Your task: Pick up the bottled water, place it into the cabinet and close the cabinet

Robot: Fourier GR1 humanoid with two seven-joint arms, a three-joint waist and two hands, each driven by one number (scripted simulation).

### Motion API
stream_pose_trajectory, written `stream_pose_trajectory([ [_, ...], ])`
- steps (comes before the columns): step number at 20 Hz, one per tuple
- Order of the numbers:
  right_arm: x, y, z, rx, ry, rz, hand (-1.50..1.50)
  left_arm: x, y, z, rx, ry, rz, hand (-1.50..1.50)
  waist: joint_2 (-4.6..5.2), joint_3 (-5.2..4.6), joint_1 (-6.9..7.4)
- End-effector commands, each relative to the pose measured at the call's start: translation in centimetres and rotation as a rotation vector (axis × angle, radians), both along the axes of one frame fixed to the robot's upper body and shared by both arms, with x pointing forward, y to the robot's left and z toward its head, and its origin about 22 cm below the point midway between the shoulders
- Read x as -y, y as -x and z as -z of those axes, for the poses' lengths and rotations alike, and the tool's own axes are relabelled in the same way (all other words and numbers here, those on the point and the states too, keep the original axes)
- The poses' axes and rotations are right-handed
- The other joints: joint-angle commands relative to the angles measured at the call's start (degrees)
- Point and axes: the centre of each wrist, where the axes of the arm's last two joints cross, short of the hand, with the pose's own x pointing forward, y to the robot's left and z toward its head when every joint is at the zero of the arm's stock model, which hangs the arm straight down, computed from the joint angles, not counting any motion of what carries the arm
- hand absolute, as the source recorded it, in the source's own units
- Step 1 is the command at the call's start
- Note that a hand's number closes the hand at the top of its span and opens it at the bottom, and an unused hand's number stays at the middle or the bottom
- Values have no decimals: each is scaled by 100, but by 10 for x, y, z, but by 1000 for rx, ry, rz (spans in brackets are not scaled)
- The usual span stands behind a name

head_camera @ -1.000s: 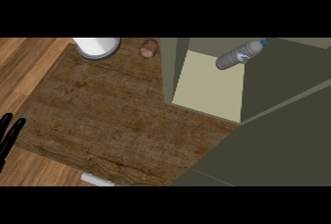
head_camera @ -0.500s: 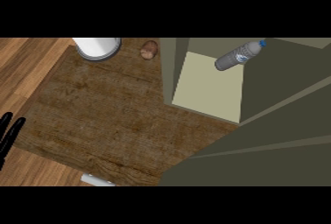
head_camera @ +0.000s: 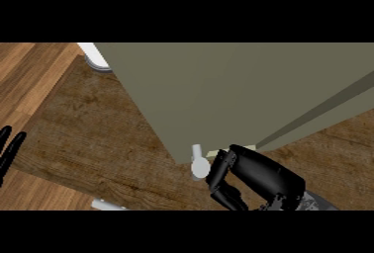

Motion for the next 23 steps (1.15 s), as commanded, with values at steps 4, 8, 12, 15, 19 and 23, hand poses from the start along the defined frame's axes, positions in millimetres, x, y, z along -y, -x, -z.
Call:
stream_pose_trajectory([
  [4,-44,-61,-29,-10,-55,254,150,-7,3,4,-10,3,-32,-150,-82,38,-212],
  [8,-57,-93,-43,-10,-83,396,150,-14,4,6,1,15,-54,-150,-81,43,-296],
  [12,-65,-122,-61,-26,-129,485,150,-11,12,17,-23,31,-49,-150,-74,51,-316],
  [15,-70,-131,-59,-68,-169,538,150,-12,6,11,-3,29,-51,-150,-47,62,-384],
  [19,-70,-137,-62,-127,-238,577,-150,-10,5,13,-5,30,-64,-150,-31,71,-474],
  [23,-79,-141,-60,-129,-235,595,-150,-11,13,15,-22,34,-63,-150,-65,72,-431],
])
